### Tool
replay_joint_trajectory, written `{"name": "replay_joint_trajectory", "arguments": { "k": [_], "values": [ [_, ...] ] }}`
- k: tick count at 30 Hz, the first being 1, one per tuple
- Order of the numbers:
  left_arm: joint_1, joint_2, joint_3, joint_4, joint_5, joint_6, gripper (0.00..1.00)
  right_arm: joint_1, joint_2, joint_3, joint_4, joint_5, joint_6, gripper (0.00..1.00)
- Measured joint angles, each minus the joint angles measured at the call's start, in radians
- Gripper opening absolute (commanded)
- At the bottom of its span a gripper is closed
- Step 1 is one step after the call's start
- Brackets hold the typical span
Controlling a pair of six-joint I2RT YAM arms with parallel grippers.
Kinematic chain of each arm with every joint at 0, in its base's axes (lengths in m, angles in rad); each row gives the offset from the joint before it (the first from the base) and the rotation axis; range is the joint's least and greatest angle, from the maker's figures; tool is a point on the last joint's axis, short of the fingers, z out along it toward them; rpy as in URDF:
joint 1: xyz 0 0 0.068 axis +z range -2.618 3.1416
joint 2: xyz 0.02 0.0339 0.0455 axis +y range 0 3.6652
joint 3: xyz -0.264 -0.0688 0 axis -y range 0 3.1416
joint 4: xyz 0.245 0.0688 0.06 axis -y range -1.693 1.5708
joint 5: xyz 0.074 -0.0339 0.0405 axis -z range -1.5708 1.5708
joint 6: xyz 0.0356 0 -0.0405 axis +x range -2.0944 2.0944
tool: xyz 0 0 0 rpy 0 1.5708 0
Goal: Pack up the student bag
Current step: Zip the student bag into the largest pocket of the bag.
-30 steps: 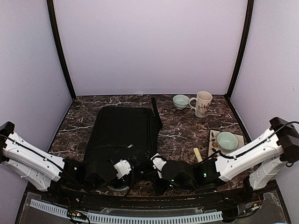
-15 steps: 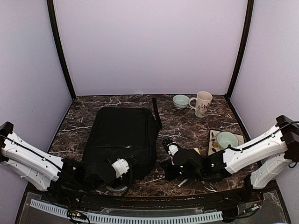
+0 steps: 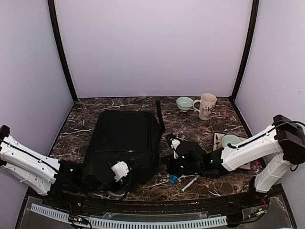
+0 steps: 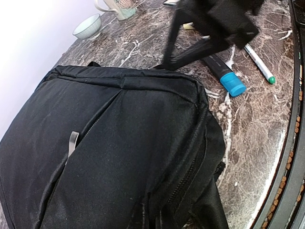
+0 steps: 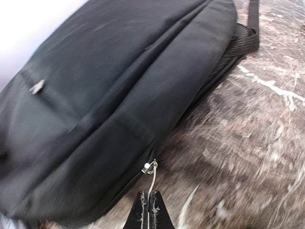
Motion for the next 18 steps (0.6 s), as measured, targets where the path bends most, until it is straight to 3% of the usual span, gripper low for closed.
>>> {"name": "replay_joint_trajectory", "arguments": {
  "k": [6, 8, 10, 12, 14, 18],
  "values": [
    [0.0, 0.024, -0.001, 0.006, 0.014, 0.013, 0.0, -0.046, 0.084, 0.041, 0.032, -0.053, -0.022, 0.0],
    [0.0, 0.033, -0.001, 0.008, 0.016, 0.013, 0.11, -0.053, 0.083, 0.032, 0.048, -0.078, -0.031, 0.0],
    [-0.002, 0.04, -0.001, 0.01, 0.025, 0.012, 0.33, -0.06, 0.08, 0.019, 0.054, -0.103, -0.041, 0.08],
    [-0.009, 0.043, -0.001, 0.012, 0.047, 0.016, 0.48, -0.063, 0.064, 0.005, 0.043, -0.123, -0.052, 0.24],
    [-0.02, 0.042, 0.0, 0.022, 0.075, 0.019, 0.52, -0.063, 0.035, -0.009, 0.016, -0.129, -0.048, 0.36],
    [-0.032, -0.017, 0.0, 0.035, 0.123, 0.01, 0.55, -0.054, -0.043, -0.016, -0.051, -0.12, -0.063, 0.5]
  ]
}}
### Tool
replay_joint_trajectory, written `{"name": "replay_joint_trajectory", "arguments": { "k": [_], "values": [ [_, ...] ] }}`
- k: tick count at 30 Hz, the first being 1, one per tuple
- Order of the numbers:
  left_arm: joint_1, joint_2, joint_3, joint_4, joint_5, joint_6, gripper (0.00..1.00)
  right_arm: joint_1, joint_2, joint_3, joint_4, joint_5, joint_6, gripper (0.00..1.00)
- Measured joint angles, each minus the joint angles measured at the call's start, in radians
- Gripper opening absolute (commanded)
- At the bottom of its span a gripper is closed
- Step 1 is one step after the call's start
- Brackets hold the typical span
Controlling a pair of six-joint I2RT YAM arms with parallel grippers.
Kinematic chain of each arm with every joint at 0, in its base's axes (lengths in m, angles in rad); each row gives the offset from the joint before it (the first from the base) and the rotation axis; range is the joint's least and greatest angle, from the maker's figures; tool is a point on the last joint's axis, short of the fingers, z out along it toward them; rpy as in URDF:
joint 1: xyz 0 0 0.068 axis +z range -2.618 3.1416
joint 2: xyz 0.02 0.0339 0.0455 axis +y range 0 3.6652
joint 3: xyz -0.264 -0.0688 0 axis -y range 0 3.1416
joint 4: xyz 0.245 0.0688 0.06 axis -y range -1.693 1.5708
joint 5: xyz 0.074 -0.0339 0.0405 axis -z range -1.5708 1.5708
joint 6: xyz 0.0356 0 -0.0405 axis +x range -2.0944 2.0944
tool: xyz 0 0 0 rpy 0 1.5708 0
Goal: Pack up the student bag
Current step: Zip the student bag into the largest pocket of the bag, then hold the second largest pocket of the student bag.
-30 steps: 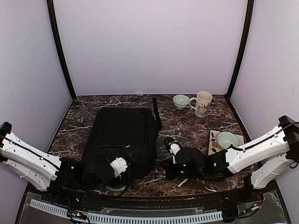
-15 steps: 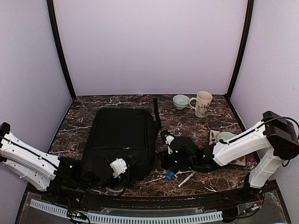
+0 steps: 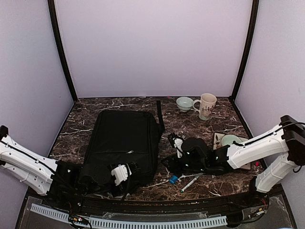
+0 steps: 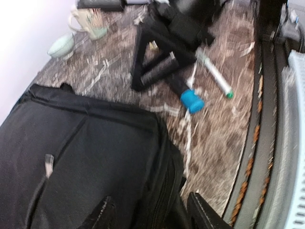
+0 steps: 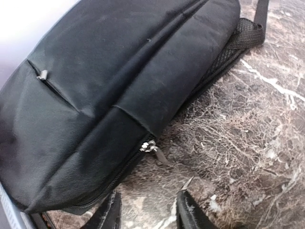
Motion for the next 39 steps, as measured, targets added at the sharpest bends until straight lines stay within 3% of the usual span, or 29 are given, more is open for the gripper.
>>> {"name": "replay_joint_trajectory", "arguments": {
  "k": [6, 9, 13, 20, 27, 34, 39],
  "values": [
    [-0.001, -0.21, -0.008, 0.021, -0.029, -0.049, 0.75, 0.057, -0.08, 0.024, -0.102, 0.069, -0.007, 0.8],
    [0.0, -0.266, -0.006, 0.013, -0.101, -0.092, 0.76, 0.066, -0.092, 0.04, -0.107, 0.083, -0.003, 0.87],
    [0.036, -0.219, 0.037, -0.075, -0.162, -0.156, 0.75, 0.066, -0.071, 0.084, -0.109, 0.085, 0.007, 0.9],
    [0.153, 0.034, 0.26, -0.267, -0.194, -0.294, 0.81, 0.055, 0.068, 0.23, -0.111, 0.085, 0.029, 0.89],
    [0.201, 0.247, 0.428, -0.428, -0.215, -0.377, 0.76, 0.022, 0.18, 0.252, -0.104, 0.067, 0.064, 0.77],
    [0.265, 0.369, 0.482, -0.496, -0.209, -0.406, 0.66, 0.009, 0.195, 0.242, -0.037, 0.016, 0.082, 0.61],
    [0.278, 0.412, 0.506, -0.506, -0.192, -0.416, 0.56, 0.005, 0.207, 0.223, 0.007, -0.006, 0.089, 0.57]
  ]
}}
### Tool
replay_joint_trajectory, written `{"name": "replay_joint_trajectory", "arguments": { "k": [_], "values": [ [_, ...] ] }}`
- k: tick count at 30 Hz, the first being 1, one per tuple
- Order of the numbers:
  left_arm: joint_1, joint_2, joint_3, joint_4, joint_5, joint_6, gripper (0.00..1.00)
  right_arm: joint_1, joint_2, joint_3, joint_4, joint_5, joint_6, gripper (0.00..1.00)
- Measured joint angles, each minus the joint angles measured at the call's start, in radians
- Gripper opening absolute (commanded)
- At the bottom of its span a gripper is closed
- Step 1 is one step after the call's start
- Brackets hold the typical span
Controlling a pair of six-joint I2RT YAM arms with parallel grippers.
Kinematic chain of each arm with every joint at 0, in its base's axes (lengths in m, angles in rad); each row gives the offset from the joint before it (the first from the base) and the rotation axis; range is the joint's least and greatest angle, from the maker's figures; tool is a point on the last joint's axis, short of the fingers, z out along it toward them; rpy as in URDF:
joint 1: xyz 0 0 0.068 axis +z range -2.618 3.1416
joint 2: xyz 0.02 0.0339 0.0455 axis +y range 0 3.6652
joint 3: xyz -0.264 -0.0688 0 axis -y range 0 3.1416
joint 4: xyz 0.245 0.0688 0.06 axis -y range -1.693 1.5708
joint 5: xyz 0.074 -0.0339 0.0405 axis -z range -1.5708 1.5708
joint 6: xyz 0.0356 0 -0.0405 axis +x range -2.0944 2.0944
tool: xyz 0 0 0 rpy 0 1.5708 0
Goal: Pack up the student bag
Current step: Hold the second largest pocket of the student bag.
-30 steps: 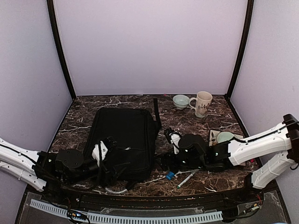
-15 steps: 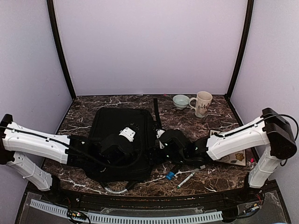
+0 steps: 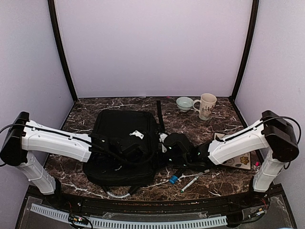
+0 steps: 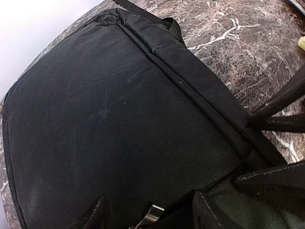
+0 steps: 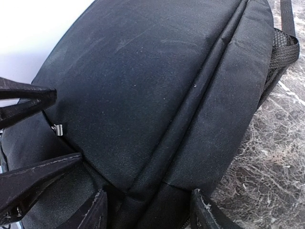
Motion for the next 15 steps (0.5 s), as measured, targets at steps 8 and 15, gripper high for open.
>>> {"name": "replay_joint_trajectory", "arguments": {
  "k": [8, 15],
  "values": [
    [0.003, 0.019, 0.01, 0.01, 0.015, -0.018, 0.28, -0.003, 0.005, -0.013, 0.048, -0.008, 0.005, 0.48],
    [0.008, 0.002, -0.004, 0.018, 0.018, -0.042, 0.12, -0.003, 0.006, -0.021, 0.076, -0.025, 0.016, 0.3]
  ]
}}
